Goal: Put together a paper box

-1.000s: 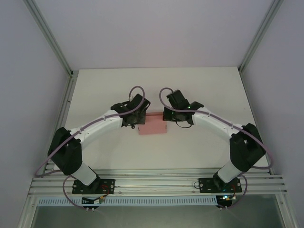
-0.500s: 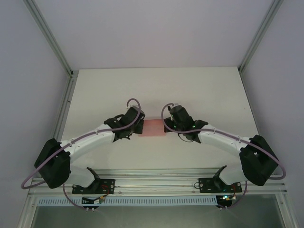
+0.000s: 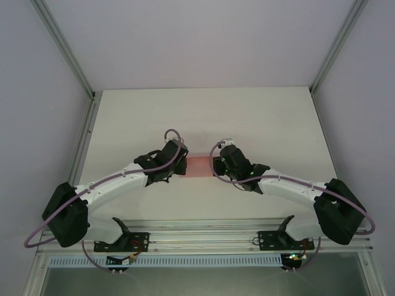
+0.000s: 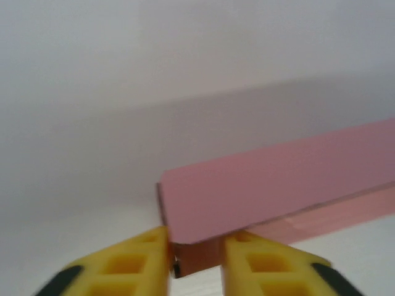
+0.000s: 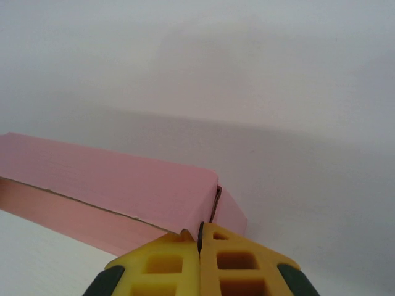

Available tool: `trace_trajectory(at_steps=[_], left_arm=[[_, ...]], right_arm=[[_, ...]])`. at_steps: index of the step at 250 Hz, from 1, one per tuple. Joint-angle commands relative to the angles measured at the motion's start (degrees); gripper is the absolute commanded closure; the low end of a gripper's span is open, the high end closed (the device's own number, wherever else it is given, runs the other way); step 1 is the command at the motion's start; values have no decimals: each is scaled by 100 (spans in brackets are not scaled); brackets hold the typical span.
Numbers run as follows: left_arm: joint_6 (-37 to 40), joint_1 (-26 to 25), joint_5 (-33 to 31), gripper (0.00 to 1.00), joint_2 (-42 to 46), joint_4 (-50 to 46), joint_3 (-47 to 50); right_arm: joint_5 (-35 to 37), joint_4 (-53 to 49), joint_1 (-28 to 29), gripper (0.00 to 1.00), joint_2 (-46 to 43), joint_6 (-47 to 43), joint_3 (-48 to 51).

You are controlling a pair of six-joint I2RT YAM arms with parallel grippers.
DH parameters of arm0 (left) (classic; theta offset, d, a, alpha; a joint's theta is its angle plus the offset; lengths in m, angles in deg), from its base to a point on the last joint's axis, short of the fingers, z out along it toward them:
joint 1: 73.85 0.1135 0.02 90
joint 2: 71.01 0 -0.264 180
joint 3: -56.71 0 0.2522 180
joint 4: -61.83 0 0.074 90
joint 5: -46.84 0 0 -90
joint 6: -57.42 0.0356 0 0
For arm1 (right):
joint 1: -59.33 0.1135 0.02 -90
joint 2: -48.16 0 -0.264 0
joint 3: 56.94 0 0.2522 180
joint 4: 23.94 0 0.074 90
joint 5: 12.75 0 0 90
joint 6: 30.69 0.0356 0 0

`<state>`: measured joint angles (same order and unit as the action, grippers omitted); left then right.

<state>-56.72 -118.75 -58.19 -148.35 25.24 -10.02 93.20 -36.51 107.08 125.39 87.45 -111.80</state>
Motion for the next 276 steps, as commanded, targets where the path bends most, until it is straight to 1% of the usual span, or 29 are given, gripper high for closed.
trace_trajectory(at_steps=[1, 16, 25, 36, 57, 85, 111, 128, 146, 157, 178, 189, 235, 261, 276], left_arm=[[-148, -132, 200, 57, -48, -250, -595], [-330, -120, -154, 46, -91, -594, -831], [-420, -118, -315, 45, -108, -767, -943], [-475, -106, -353, 45, -110, -875, -1016], [-639, -72, -257, 39, -48, -893, -1029], [-992, 147, -172, 24, -42, -977, -980], [-1345, 473, -27, 24, -124, -1112, -919], [-1554, 597, 126, 20, -120, -1157, -814], [-1677, 701, 304, 19, -5, -992, -555], [-1709, 775, 535, 23, 91, -775, -350], [-1901, 953, 1034, 25, 243, -407, 24], [-1979, 1013, 1177, 26, 310, -248, 209], [-2099, 1111, 1290, 30, 489, 71, 717], [-2169, 1140, 1300, 34, 470, 228, 881], [-2223, 1143, 1290, 38, 432, 299, 941]], right_arm=[[-504, -862, 127, 100, 347, -98, -6], [-437, -927, 125, 100, 404, -56, -65], [-421, -944, 130, 100, 425, -54, -82], [-430, -943, 133, 100, 446, -46, -101], [-465, -919, 138, 100, 459, -39, -100], [-426, -926, 138, 100, 466, -28, -95], [-399, -955, 138, 100, 477, 5, -109], [-381, -1008, 132, 100, 491, 50, -140], [-338, -1042, 138, 100, 495, 104, -157], [-349, -1042, 137, 100, 503, 106, -170], [-355, -1109, 138, 100, 545, 130, -233], [-355, -1149, 138, 100, 561, 147, -266], [-393, -1222, 140, 100, 591, 227, -324], [-574, -1197, 143, 92, 508, 315, -328], [-658, -1230, 147, 88, 408, 366, -366]])
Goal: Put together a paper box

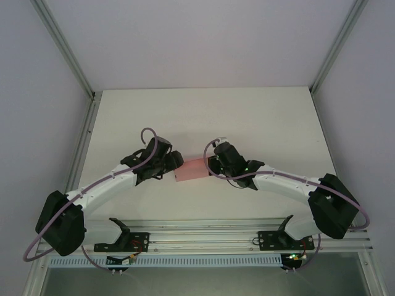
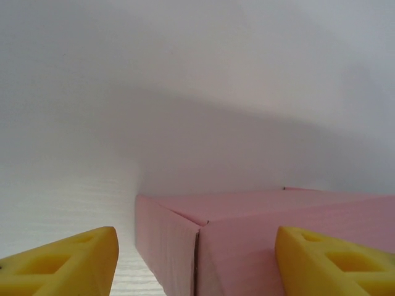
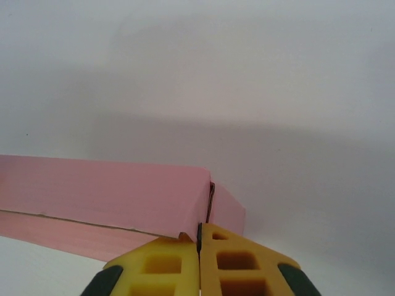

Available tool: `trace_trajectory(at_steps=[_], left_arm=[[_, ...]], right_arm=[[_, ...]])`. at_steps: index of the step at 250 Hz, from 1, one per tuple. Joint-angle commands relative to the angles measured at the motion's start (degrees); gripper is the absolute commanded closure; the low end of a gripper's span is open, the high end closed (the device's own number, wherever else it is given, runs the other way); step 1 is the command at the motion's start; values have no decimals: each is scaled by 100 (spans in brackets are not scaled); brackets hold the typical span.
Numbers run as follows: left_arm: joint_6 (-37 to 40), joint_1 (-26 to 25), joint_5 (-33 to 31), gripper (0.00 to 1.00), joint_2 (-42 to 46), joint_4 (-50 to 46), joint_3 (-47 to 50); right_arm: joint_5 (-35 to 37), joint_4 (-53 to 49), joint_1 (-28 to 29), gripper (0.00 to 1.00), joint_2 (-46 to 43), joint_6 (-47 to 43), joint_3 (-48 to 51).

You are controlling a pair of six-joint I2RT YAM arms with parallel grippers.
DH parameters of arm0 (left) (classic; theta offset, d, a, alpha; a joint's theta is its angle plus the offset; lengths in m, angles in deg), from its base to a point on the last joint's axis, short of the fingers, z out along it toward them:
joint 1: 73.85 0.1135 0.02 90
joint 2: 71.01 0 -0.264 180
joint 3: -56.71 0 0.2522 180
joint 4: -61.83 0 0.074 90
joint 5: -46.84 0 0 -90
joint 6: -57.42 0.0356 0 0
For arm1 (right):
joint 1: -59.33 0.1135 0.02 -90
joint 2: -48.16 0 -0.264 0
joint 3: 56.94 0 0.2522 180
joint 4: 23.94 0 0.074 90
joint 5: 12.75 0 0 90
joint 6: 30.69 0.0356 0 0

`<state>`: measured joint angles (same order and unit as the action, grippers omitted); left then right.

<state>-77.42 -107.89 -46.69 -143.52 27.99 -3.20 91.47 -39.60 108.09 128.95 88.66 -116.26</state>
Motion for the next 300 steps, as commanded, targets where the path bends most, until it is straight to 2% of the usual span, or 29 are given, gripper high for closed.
trace_trajectory(at_steps=[1, 29, 61, 89, 130, 158, 191, 236, 300], left_arm=[[-159, 61, 141, 39, -52, 31, 266], [-237, 64, 263, 44, -107, 278, 414], [-230, 62, 278, 48, -108, 620, 617], [-200, 62, 236, 54, -17, 859, 836], [-122, 55, 253, 54, 246, 1490, 1434], [91, 28, 150, 54, 407, 1445, 1546], [177, 3, 90, 54, 500, 1568, 1661], [285, -21, 199, 55, 447, 1732, 1731], [323, -34, 214, 56, 422, 1860, 1799]], right_arm=[[-483, -925, 46, 87, 42, 251, 72], [-466, -1224, 42, 84, -71, 369, -235], [-503, -1426, 40, 74, -44, 474, -597], [-572, -1433, 38, 73, -42, 461, -703], [-565, -1595, 29, 64, -50, 361, -942], [-617, -1636, 21, 53, -159, 415, -990], [-669, -1457, -36, 46, -291, 490, -948], [-423, -1164, -271, 46, -194, 847, -776], [-833, -747, -461, 62, -69, 913, -270]])
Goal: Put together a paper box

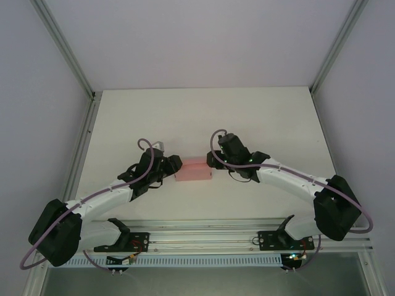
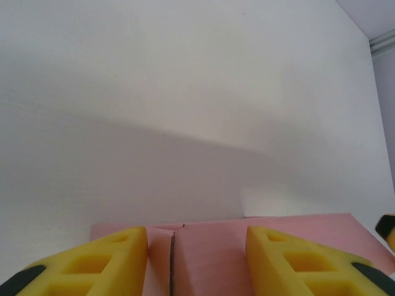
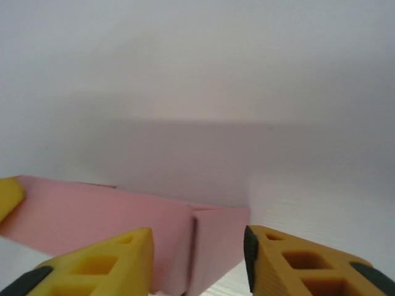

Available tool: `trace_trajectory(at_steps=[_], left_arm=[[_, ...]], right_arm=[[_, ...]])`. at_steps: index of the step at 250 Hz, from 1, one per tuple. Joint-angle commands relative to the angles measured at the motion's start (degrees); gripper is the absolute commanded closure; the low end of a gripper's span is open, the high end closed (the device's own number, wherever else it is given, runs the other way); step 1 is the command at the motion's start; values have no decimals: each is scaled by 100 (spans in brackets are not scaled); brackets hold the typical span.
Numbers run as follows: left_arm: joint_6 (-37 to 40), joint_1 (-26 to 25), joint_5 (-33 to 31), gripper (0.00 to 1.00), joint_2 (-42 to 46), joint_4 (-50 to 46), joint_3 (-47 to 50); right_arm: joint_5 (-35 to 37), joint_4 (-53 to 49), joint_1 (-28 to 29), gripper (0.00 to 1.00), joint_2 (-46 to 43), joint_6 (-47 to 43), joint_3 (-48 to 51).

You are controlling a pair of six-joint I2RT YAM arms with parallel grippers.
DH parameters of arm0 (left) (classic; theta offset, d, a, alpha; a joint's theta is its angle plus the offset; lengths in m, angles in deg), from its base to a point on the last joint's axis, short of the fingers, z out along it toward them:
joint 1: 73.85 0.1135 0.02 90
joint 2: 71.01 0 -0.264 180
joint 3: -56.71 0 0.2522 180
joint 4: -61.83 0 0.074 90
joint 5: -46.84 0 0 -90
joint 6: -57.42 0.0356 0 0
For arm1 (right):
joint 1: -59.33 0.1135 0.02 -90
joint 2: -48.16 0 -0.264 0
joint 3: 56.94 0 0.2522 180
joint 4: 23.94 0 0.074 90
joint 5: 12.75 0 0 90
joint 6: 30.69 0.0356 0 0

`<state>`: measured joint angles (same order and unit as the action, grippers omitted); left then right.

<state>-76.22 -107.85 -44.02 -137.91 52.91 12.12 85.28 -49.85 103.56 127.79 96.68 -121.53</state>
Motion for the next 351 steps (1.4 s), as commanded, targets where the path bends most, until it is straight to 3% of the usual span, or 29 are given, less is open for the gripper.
trace_trajectory(at_steps=[1, 48, 137, 186, 229, 296, 351], left_arm=[[200, -38, -54, 56, -140, -632, 264], [111, -54, 55, 60, -283, -548, 367], [-94, -77, 220, 77, -151, -35, 1057], [-15, -125, 141, 100, -95, 510, 1536], [422, -185, 113, 100, -158, 1025, 1880], [674, -282, 288, 100, -1209, 2274, 2033], [853, -713, -62, 100, -1216, 2297, 2051]], right_arm=[[-219, 294, -5, 62, 45, 112, 270], [-878, 811, -6, 69, 236, 211, 946], [-720, 1715, 217, 78, 431, -28, 2189], [-605, 1836, 252, 79, 477, 24, 2304], [-732, 2082, 253, 79, 738, 48, 2380], [-668, 2138, 257, 82, 827, -65, 2365], [-556, 2065, 261, 82, 742, -225, 2415]])
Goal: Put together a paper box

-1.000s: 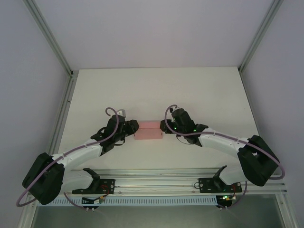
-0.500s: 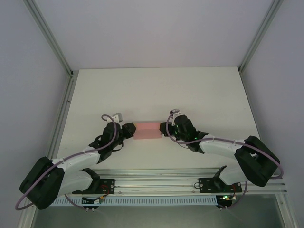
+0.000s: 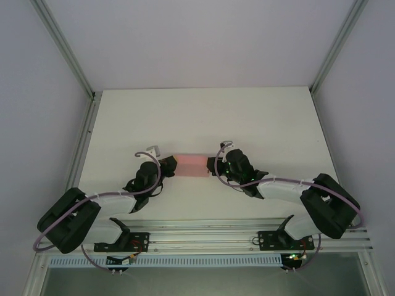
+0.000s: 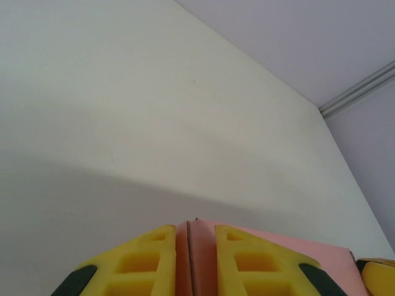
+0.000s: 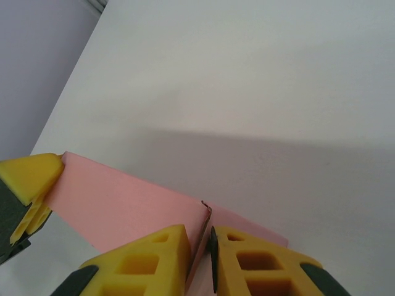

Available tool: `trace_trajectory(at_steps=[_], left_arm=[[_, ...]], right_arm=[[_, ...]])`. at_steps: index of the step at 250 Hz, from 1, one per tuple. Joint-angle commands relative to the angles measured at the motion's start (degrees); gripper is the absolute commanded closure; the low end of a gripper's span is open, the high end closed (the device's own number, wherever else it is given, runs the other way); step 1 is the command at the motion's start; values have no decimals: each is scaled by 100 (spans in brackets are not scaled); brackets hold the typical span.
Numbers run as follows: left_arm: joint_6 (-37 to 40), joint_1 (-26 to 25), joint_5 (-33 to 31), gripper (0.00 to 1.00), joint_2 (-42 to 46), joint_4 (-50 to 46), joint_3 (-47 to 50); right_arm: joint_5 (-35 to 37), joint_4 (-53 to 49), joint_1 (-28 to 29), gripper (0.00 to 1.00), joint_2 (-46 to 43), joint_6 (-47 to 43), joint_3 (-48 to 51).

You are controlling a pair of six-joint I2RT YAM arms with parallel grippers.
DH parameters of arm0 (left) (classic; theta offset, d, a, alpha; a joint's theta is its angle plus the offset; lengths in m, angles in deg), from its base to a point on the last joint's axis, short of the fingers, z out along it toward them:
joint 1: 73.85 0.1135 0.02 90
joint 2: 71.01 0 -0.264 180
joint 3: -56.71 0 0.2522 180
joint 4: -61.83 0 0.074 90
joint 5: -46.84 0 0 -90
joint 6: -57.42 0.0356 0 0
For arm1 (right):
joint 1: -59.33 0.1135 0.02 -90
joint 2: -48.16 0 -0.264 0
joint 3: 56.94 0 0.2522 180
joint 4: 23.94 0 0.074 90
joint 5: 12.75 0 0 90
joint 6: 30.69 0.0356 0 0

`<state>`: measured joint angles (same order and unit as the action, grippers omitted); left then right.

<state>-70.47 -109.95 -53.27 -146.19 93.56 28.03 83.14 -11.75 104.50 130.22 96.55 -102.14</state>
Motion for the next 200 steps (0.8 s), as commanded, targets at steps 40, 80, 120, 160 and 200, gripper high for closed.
trace_trajectory(at_steps=[40, 80, 120, 160, 200], left_arm=[[326, -512, 767, 100, 36, -2096, 426], [582, -512, 363, 89, 519, -3165, -222], [698, -510, 180, 68, 730, -3466, -618], [811, -513, 57, 31, 776, -3886, -1037], [901, -505, -120, 16, 828, -3899, -1315]], right_arm=[[-212, -1939, 167, 81, 393, -436, 275], [39, -3037, 162, 77, 484, -412, -587], [105, -3404, 165, 76, 592, -301, -1145], [361, -3698, 160, 70, 372, -304, -1637], [240, -3609, 158, 63, 97, -213, -1723]])
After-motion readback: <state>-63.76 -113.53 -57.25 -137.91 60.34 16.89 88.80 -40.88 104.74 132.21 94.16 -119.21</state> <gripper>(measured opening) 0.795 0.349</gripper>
